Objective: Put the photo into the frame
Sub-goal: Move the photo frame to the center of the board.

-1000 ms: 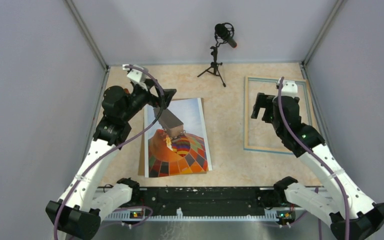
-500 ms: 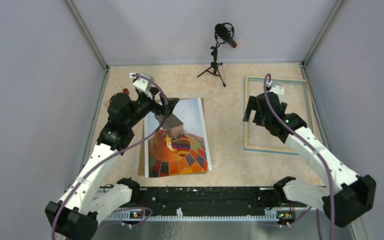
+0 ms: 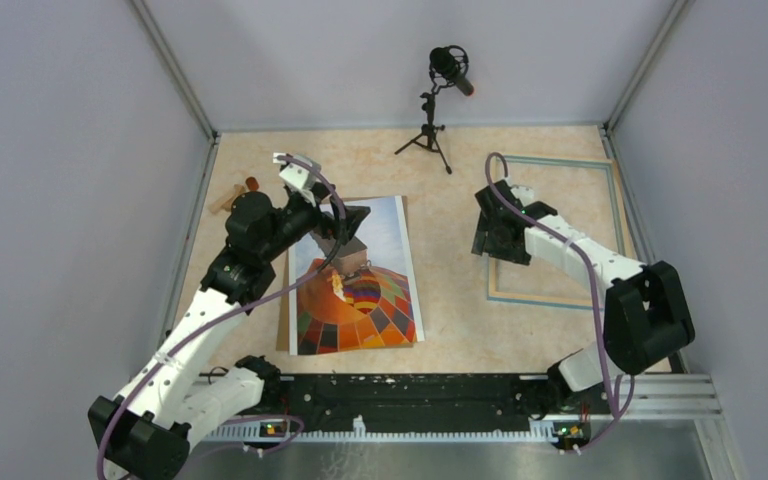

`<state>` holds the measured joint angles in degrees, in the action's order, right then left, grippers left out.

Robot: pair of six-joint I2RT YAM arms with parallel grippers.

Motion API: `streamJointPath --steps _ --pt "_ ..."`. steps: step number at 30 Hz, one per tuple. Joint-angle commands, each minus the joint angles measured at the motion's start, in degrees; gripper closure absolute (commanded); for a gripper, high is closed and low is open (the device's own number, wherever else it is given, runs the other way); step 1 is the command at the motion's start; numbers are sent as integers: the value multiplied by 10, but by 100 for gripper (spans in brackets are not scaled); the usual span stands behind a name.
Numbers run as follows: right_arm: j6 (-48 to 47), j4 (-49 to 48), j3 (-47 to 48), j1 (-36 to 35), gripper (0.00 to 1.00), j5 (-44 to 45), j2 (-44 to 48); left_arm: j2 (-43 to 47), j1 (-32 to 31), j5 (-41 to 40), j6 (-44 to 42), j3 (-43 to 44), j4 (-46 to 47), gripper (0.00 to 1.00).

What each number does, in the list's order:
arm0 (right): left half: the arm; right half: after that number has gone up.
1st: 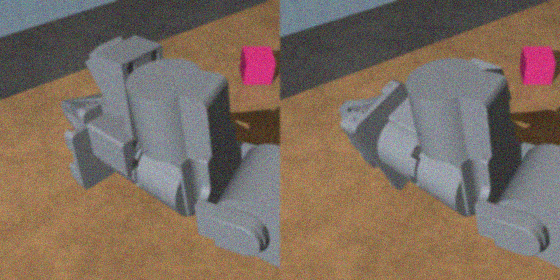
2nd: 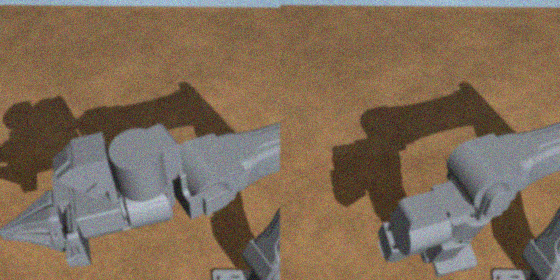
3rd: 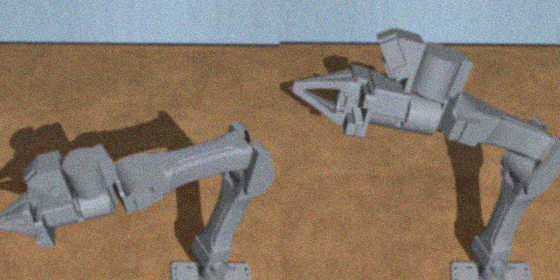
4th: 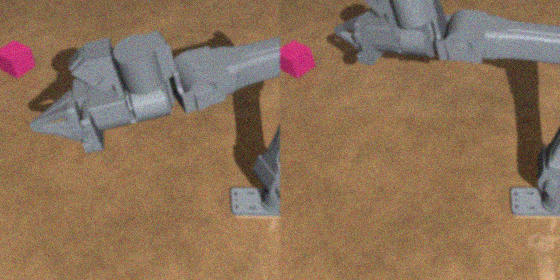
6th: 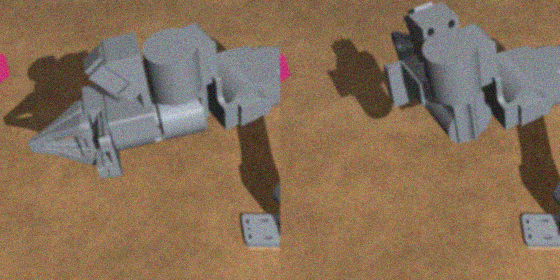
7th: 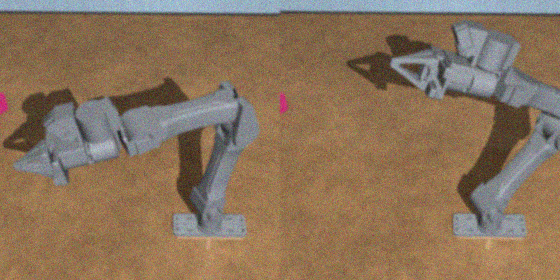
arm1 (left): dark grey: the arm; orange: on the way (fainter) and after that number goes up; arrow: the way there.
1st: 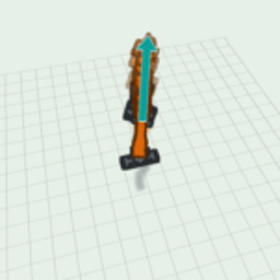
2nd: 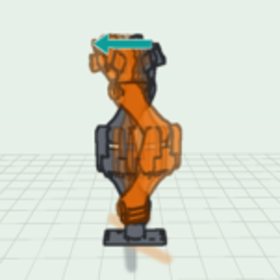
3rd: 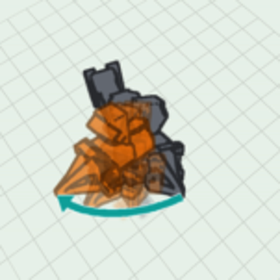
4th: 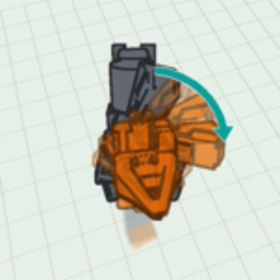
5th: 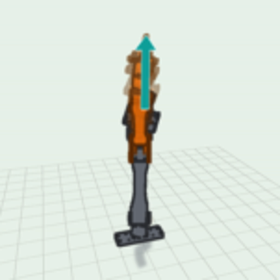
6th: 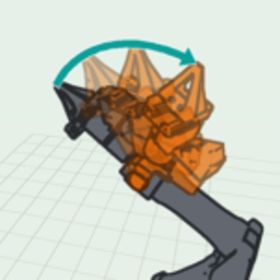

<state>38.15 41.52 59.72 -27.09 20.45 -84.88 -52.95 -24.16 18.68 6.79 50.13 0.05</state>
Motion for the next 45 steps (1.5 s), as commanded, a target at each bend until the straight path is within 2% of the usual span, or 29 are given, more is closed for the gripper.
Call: streamJointPath --steps 1,12,16,28,32,40,43,45 --pt "3 -31 1 2 31 4 -23 15 -5 11 6 0 36 2" --pt "10 -71 -21 2 45 8 -93 14 -9 -18 4 1 26 2" --pt "17 -92 -35 0 55 -24 -111 13 -10 -17 4 1 26 1" --pt "41 -75 -47 -88 80 -25 -92 14 -10 -27 9 0 26 2" --pt "49 -62 -52 -122 83 -24 -79 13 -10 -26 12 -1 27 2" --pt "46 -63 -81 -165 83 -52 -44 11 -10 -24 16 -4 31 2" --pt "41 -64 -83 -176 82 -62 -28 9 -10 -26 18 -5 31 2" --pt "35 -63 -79 -177 78 -65 -15 7 -10 -26 19 -6 32 1"
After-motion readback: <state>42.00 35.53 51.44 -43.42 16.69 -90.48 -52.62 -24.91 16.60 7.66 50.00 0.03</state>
